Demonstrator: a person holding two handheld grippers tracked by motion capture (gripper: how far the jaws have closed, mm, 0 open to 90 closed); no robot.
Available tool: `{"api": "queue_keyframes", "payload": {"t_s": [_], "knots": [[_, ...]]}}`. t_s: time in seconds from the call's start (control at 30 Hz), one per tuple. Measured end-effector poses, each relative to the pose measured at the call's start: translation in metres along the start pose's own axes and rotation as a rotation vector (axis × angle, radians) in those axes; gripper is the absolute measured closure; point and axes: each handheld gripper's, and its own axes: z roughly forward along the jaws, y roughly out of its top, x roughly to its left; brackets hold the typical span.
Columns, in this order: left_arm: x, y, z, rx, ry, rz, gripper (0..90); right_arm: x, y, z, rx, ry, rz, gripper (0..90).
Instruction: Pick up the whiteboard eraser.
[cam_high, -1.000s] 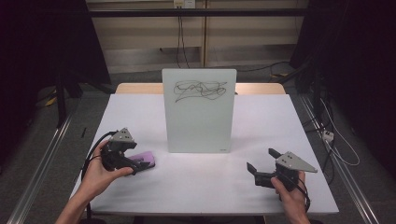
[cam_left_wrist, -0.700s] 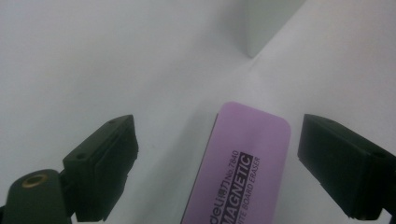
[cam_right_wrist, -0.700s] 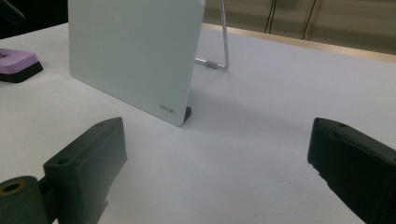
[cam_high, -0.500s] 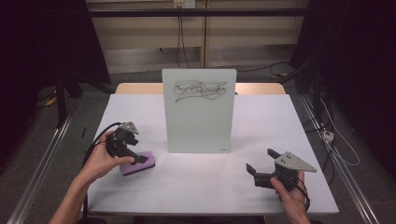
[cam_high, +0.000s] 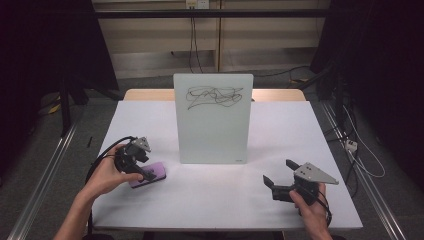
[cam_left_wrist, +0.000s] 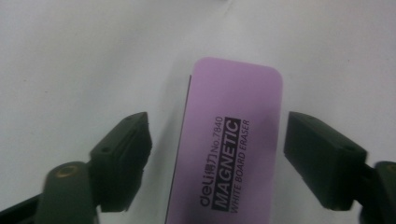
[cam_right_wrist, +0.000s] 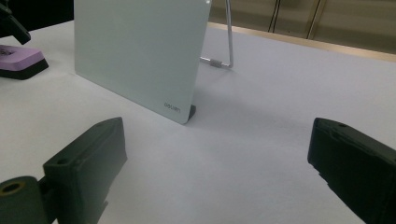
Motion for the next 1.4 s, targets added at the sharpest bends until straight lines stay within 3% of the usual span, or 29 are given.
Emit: {"api": "queue_keyframes", "payload": {"t_s": [0.2,0.33,0.57,1.1,1.4], "knots": [[0.0,-0.003,0.005,0.034,-0.001,0.016,26.0,0.0,0.0,0.0,0.002,0.003,-0.009,4.1],[-0.003,-0.003,0.01,0.063,-0.008,0.051,30.7,0.0,0.0,0.0,0.003,0.003,-0.006,4.1],[-0.004,-0.002,0.01,0.067,-0.003,0.063,38.1,0.0,0.0,0.0,0.003,0.004,-0.005,4.1],[-0.002,-0.001,0.011,0.072,-0.007,0.026,40.0,0.0,0.0,0.001,0.008,0.012,0.001,4.0],[-0.002,-0.002,0.009,0.049,-0.011,-0.023,40.6,-0.001,0.0,0.0,0.007,0.01,0.003,4.0]]}}
